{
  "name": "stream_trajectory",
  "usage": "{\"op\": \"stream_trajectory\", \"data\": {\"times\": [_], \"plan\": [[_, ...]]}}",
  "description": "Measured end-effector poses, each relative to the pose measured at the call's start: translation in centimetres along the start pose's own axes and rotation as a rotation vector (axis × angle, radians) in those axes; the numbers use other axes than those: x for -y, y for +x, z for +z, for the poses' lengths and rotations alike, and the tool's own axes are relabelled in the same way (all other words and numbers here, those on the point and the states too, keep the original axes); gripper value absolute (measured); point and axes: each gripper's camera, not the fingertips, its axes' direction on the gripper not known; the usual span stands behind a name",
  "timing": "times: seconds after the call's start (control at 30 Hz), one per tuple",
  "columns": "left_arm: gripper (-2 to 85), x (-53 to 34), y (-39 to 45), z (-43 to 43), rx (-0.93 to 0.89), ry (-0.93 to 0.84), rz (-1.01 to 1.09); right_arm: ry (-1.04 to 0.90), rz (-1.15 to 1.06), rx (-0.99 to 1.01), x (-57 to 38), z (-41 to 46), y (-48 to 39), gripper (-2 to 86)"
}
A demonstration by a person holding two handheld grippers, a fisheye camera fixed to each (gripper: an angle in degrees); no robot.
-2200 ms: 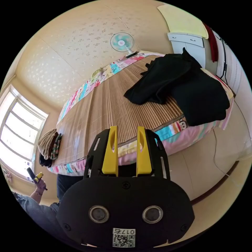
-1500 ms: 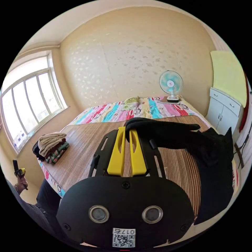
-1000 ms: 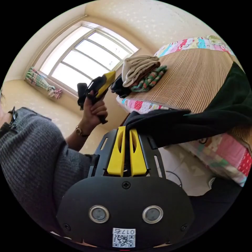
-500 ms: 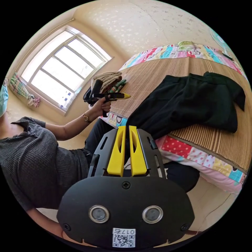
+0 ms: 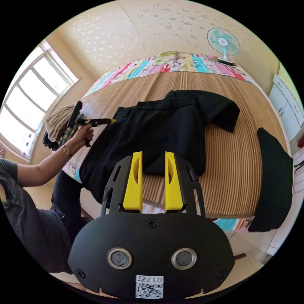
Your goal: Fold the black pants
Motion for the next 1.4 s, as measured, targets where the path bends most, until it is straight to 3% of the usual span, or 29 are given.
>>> {"op": "stream_trajectory", "data": {"times": [0.1,0.17,0.23,0.4,0.53,0.63,0.9,1.07,1.17,1.4], "plan": [[5.7,-1.0,0.4,0.0,-0.031,-0.007,0.020,-0.195,0.019,-0.064,4.5,4.3,1.8,14.5],[5.1,-2.6,0.4,-0.9,-0.033,-0.005,0.011,-0.241,0.030,0.012,4.3,5.8,1.2,14.4],[4.8,-4.1,0.3,-2.4,-0.038,0.015,-0.006,-0.168,0.067,0.012,2.5,4.6,-0.4,11.6],[3.6,-11.7,1.0,-11.7,-0.094,0.344,0.094,0.190,0.035,-0.031,-5.0,-7.0,-9.3,4.5],[2.6,-21.7,2.0,-23.6,-0.153,0.642,0.041,0.430,-0.079,-0.164,-12.1,-17.1,-18.7,3.8],[2.2,-27.6,3.4,-32.4,-0.121,0.771,0.041,0.648,-0.178,-0.278,-17.9,-25.7,-25.4,3.5],[3.2,-40.2,8.2,-55.8,-0.247,1.360,0.309,1.275,-0.318,-0.341,-31.0,-45.5,-37.2,3.1],[4.1,-44.2,10.4,-69.0,-0.349,1.538,0.423,1.431,-0.386,-0.287,-35.1,-53.4,-40.6,2.8],[4.3,-46.0,13.0,-74.2,-0.238,1.631,0.494,1.472,-0.387,-0.282,-35.6,-56.8,-41.9,2.8],[4.5,-46.8,14.8,-78.6,-0.188,1.677,0.573,1.471,-0.390,-0.235,-32.9,-59.0,-42.3,2.6]]}}
